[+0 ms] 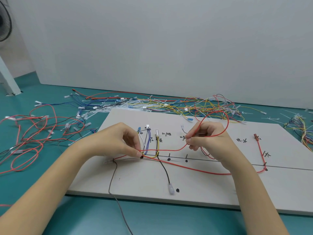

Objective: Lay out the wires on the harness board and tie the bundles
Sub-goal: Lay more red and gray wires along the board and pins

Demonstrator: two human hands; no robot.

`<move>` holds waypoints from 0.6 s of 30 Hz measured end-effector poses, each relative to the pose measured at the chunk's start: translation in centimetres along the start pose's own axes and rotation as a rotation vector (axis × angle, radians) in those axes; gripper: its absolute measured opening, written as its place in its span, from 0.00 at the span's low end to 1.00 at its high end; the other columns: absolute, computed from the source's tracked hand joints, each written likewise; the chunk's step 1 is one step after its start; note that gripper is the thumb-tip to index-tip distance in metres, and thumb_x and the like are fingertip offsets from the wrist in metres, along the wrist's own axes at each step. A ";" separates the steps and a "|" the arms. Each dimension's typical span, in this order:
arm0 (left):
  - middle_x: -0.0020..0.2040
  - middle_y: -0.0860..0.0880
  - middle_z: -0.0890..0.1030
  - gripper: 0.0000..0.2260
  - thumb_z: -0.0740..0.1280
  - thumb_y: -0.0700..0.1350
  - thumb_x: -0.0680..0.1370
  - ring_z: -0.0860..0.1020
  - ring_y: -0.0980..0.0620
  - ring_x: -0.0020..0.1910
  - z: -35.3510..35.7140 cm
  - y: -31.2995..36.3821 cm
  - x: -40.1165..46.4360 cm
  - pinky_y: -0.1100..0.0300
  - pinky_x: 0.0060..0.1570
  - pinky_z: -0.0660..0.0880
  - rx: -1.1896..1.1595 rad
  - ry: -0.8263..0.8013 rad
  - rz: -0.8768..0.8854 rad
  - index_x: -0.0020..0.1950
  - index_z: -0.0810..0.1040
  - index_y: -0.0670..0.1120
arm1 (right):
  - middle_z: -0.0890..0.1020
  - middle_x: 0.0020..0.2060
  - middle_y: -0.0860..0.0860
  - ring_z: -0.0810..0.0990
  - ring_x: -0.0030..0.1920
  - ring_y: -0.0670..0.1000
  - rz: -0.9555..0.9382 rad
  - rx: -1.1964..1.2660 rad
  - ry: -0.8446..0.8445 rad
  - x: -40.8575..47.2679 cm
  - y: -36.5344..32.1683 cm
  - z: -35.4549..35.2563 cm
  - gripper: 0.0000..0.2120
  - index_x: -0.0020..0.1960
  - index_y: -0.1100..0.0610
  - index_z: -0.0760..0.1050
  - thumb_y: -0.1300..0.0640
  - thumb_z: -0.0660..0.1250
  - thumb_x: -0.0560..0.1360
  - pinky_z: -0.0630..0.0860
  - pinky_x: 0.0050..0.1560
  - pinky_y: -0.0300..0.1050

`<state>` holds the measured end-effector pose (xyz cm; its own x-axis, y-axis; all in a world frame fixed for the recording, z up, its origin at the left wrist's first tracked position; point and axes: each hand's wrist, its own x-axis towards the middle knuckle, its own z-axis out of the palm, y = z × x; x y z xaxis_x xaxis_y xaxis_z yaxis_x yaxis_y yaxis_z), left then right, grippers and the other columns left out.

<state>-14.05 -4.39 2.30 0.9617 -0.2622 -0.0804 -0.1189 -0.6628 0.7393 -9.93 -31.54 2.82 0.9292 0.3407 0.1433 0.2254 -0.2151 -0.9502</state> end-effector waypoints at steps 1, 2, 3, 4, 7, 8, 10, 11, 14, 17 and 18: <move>0.33 0.53 0.83 0.05 0.78 0.43 0.69 0.75 0.63 0.27 0.0 -0.1 0.1 0.75 0.30 0.68 -0.007 0.000 0.000 0.36 0.84 0.48 | 0.80 0.27 0.52 0.78 0.26 0.49 -0.002 -0.003 -0.001 0.0 0.0 0.0 0.11 0.36 0.64 0.77 0.78 0.67 0.68 0.75 0.30 0.38; 0.33 0.53 0.83 0.05 0.78 0.43 0.69 0.76 0.63 0.28 -0.1 -0.2 0.1 0.74 0.31 0.69 -0.014 -0.002 -0.001 0.36 0.84 0.48 | 0.79 0.27 0.53 0.78 0.27 0.49 -0.001 -0.006 -0.004 0.0 0.0 0.0 0.11 0.36 0.64 0.78 0.78 0.67 0.68 0.75 0.30 0.38; 0.34 0.53 0.84 0.04 0.78 0.43 0.69 0.77 0.62 0.29 -0.1 -0.3 0.1 0.73 0.32 0.70 -0.019 -0.005 -0.001 0.37 0.84 0.48 | 0.79 0.27 0.54 0.78 0.27 0.49 0.001 -0.008 -0.009 0.0 -0.1 0.0 0.11 0.36 0.64 0.77 0.78 0.67 0.68 0.75 0.30 0.38; 0.34 0.52 0.84 0.04 0.78 0.43 0.70 0.77 0.60 0.31 -0.1 -0.5 0.2 0.71 0.34 0.71 -0.019 -0.004 -0.002 0.37 0.84 0.48 | 0.79 0.28 0.56 0.78 0.27 0.49 0.005 -0.010 -0.017 0.0 -0.1 0.1 0.11 0.36 0.64 0.77 0.78 0.67 0.68 0.75 0.29 0.38; 0.35 0.49 0.84 0.04 0.78 0.44 0.69 0.77 0.58 0.32 -0.1 -0.9 0.4 0.69 0.34 0.71 -0.010 0.014 -0.013 0.38 0.84 0.48 | 0.79 0.30 0.59 0.78 0.27 0.49 0.020 -0.020 -0.047 -0.1 -0.1 0.2 0.13 0.34 0.63 0.77 0.79 0.66 0.68 0.74 0.29 0.38; 0.35 0.50 0.84 0.04 0.78 0.43 0.69 0.77 0.59 0.31 -0.1 -0.9 0.5 0.69 0.34 0.71 -0.007 0.015 -0.016 0.38 0.85 0.48 | 0.79 0.29 0.58 0.78 0.27 0.50 0.026 -0.023 -0.056 0.0 0.0 0.2 0.13 0.33 0.63 0.77 0.79 0.66 0.68 0.73 0.28 0.38; 0.34 0.51 0.84 0.04 0.78 0.42 0.69 0.78 0.60 0.31 -0.1 -1.0 0.5 0.70 0.34 0.71 -0.009 0.006 -0.016 0.38 0.85 0.48 | 0.78 0.27 0.56 0.77 0.27 0.50 0.030 -0.031 -0.065 0.0 0.1 0.3 0.14 0.33 0.62 0.77 0.80 0.65 0.67 0.73 0.29 0.38; 0.35 0.51 0.85 0.04 0.78 0.41 0.70 0.78 0.60 0.31 -0.1 -1.0 0.5 0.71 0.34 0.70 -0.014 0.001 -0.015 0.38 0.86 0.48 | 0.78 0.27 0.55 0.76 0.27 0.50 0.028 -0.035 -0.068 0.0 0.1 0.3 0.15 0.32 0.62 0.78 0.80 0.65 0.67 0.73 0.29 0.38; 0.36 0.51 0.85 0.04 0.77 0.40 0.71 0.79 0.59 0.33 -0.1 -1.0 0.5 0.70 0.35 0.71 -0.007 0.004 -0.014 0.40 0.86 0.49 | 0.78 0.25 0.53 0.76 0.27 0.49 0.018 -0.055 -0.082 0.0 0.1 0.3 0.15 0.32 0.62 0.79 0.79 0.64 0.67 0.73 0.29 0.37; 0.37 0.51 0.85 0.03 0.76 0.41 0.72 0.81 0.56 0.37 -0.1 -1.0 0.5 0.65 0.39 0.75 0.014 0.017 -0.021 0.40 0.85 0.49 | 0.78 0.24 0.54 0.75 0.27 0.48 0.015 -0.062 -0.101 -0.1 0.0 0.4 0.16 0.32 0.62 0.81 0.79 0.64 0.66 0.72 0.29 0.36; 0.38 0.51 0.86 0.03 0.76 0.40 0.72 0.82 0.55 0.37 -0.1 -0.9 0.5 0.65 0.39 0.75 0.011 0.021 -0.024 0.41 0.85 0.49 | 0.78 0.24 0.55 0.75 0.27 0.48 0.015 -0.063 -0.106 -0.1 -0.1 0.4 0.16 0.32 0.61 0.81 0.79 0.64 0.66 0.72 0.30 0.36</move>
<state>-13.47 -3.80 1.65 0.9693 -0.2310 -0.0838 -0.0980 -0.6762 0.7301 -10.17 -31.21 2.76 0.8972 0.4310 0.0962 0.2330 -0.2771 -0.9322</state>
